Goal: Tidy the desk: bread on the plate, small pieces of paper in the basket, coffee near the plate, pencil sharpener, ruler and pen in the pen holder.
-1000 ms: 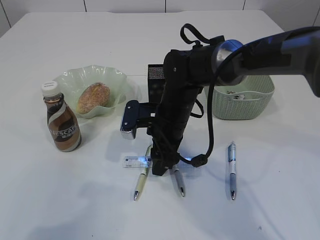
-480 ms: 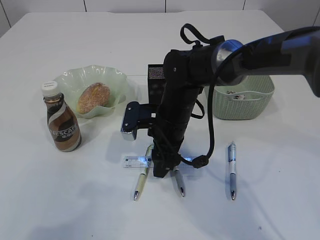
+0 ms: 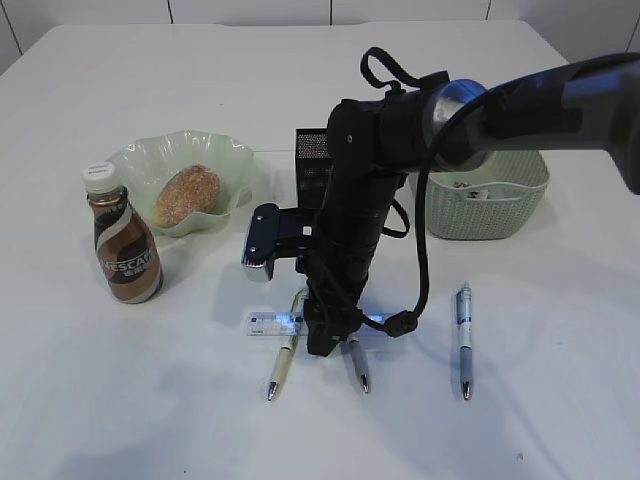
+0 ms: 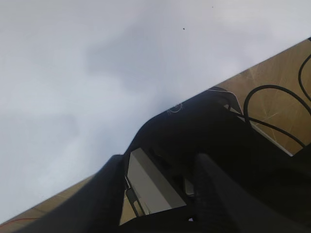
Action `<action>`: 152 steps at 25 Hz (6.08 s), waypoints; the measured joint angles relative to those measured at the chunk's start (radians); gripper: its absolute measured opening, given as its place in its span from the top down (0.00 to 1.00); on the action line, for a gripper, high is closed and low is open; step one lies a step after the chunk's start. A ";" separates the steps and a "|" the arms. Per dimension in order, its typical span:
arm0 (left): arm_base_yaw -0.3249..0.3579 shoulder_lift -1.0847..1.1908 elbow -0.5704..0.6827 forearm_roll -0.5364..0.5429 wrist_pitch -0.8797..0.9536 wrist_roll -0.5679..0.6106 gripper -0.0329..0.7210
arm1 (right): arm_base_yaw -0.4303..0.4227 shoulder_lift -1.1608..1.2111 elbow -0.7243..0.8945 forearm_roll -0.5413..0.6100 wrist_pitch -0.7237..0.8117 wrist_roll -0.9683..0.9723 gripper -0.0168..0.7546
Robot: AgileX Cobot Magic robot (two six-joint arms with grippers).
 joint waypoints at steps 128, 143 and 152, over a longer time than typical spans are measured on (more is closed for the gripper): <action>0.000 0.000 0.000 0.000 -0.050 0.000 0.52 | -0.161 0.106 -0.208 0.961 -0.937 -0.086 0.61; 0.000 0.000 0.000 0.000 -0.050 0.000 0.52 | -0.161 0.113 -0.208 0.960 -0.912 -0.114 0.61; 0.000 0.000 0.000 0.000 -0.050 0.000 0.52 | -0.161 0.113 -0.208 0.959 -0.882 -0.114 0.51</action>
